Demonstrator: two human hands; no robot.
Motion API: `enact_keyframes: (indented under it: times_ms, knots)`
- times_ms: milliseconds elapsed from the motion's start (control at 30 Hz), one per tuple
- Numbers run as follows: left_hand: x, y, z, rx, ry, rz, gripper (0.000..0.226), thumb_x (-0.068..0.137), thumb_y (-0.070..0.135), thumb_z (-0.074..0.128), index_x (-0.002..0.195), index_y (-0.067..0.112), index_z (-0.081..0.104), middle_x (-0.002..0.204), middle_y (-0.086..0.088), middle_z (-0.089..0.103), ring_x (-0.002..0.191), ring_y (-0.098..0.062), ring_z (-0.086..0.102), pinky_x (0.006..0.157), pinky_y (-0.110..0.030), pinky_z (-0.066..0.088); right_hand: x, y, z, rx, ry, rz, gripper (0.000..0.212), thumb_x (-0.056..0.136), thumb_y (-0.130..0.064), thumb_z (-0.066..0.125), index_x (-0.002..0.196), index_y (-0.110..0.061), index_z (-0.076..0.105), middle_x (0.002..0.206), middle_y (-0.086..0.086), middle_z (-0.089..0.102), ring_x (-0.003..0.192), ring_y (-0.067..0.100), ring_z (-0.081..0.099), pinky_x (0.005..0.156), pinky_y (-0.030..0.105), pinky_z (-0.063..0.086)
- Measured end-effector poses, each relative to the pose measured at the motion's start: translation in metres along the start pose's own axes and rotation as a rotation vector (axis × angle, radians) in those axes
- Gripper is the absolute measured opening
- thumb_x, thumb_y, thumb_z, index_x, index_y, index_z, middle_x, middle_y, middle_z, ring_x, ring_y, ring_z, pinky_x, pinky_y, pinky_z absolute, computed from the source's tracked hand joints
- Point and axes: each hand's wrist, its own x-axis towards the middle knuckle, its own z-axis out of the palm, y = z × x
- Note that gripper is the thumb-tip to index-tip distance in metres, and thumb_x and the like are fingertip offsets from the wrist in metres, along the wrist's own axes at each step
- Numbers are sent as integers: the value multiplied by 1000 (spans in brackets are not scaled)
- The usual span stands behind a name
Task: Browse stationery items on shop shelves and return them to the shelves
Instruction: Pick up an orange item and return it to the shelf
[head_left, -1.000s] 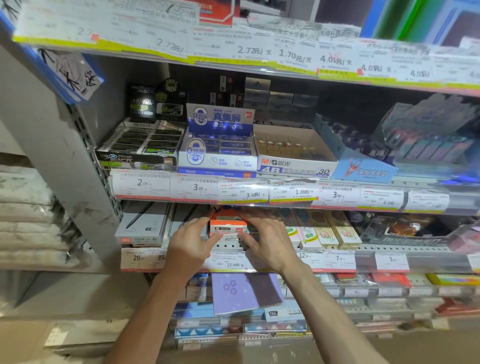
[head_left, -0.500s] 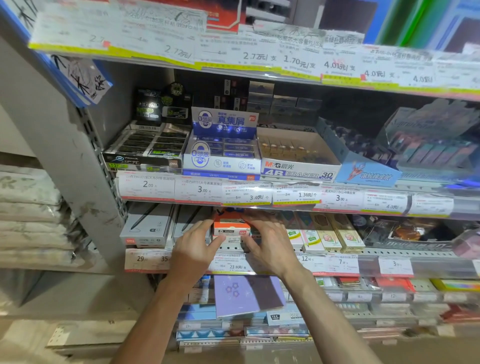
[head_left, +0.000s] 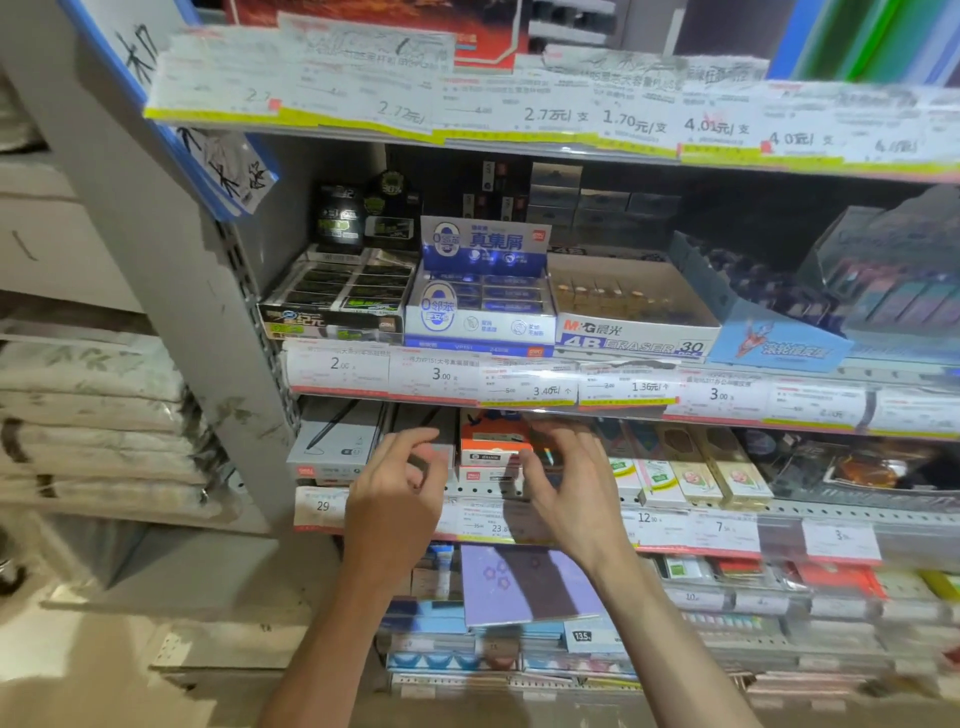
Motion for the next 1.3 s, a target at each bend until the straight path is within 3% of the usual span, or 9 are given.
enact_keyframes:
  times_ms: [133, 233, 467, 633, 800, 1000, 1100, 1200, 1300]
  knots:
    - [5, 0, -33, 83, 154, 36, 12, 90, 21, 56, 82, 18, 65, 60, 11, 52, 54, -8, 45, 57, -13, 41, 2, -25, 4, 126, -3, 43, 16, 93, -26, 64, 105, -16, 68, 89, -7, 64, 87, 14, 56, 76, 24, 38]
    - [8, -8, -59, -29, 184, -100, 15, 91, 16, 64, 77, 21, 60, 55, 4, 52, 50, -17, 50, 50, -24, 42, 5, -43, 13, 253, -109, 75, 15, 94, -28, 59, 101, -19, 68, 84, -8, 69, 79, 13, 63, 73, 33, 50]
    - [11, -54, -83, -111, 201, -469, 19, 89, 39, 63, 95, 22, 59, 84, -2, 66, 78, -24, 64, 62, -17, 48, 10, -83, 45, 359, -418, 103, 31, 86, -45, 47, 103, -26, 66, 89, -6, 74, 85, 16, 68, 79, 39, 55]
    - [6, -68, -77, -158, 136, -465, 18, 90, 31, 66, 102, 19, 64, 89, -6, 70, 78, -24, 68, 71, -39, 57, 9, -104, 67, 446, -512, 143, 46, 90, -51, 52, 127, -23, 56, 76, 2, 72, 80, 15, 71, 80, 45, 56]
    - [9, -67, -76, -313, 109, -565, 14, 92, 21, 64, 103, 13, 68, 77, -8, 71, 63, -18, 64, 51, -23, 49, 6, -115, 74, 586, -547, 261, 54, 94, -44, 59, 141, -20, 45, 76, -1, 70, 67, 8, 71, 75, 33, 57]
    - [5, -46, -60, -316, 92, -567, 19, 90, 29, 67, 108, 23, 69, 82, 7, 74, 82, -11, 70, 76, -32, 57, 1, -101, 57, 633, -505, 321, 52, 100, -30, 55, 147, -14, 40, 70, 7, 65, 82, 26, 72, 66, 21, 53]
    - [5, -33, -43, -338, 31, -600, 18, 89, 37, 66, 106, 33, 68, 81, 12, 74, 85, -8, 68, 80, -32, 55, 2, -82, 43, 611, -460, 345, 51, 100, -30, 55, 146, -12, 43, 74, 1, 67, 83, 23, 73, 78, 28, 56]
    - [6, -27, -29, -312, -13, -536, 11, 90, 32, 64, 99, 39, 66, 93, 10, 70, 86, -1, 66, 85, -29, 53, 6, -64, 33, 362, -371, 260, 52, 98, -43, 54, 142, -16, 51, 106, -2, 74, 101, 16, 68, 93, 33, 52]
    - [4, -34, -22, -183, -37, -394, 18, 91, 30, 63, 108, 28, 68, 103, 6, 65, 83, 3, 65, 84, -31, 53, 4, -58, 28, 145, -324, 113, 46, 98, -46, 51, 137, -21, 55, 102, -1, 75, 101, 22, 67, 87, 34, 51]
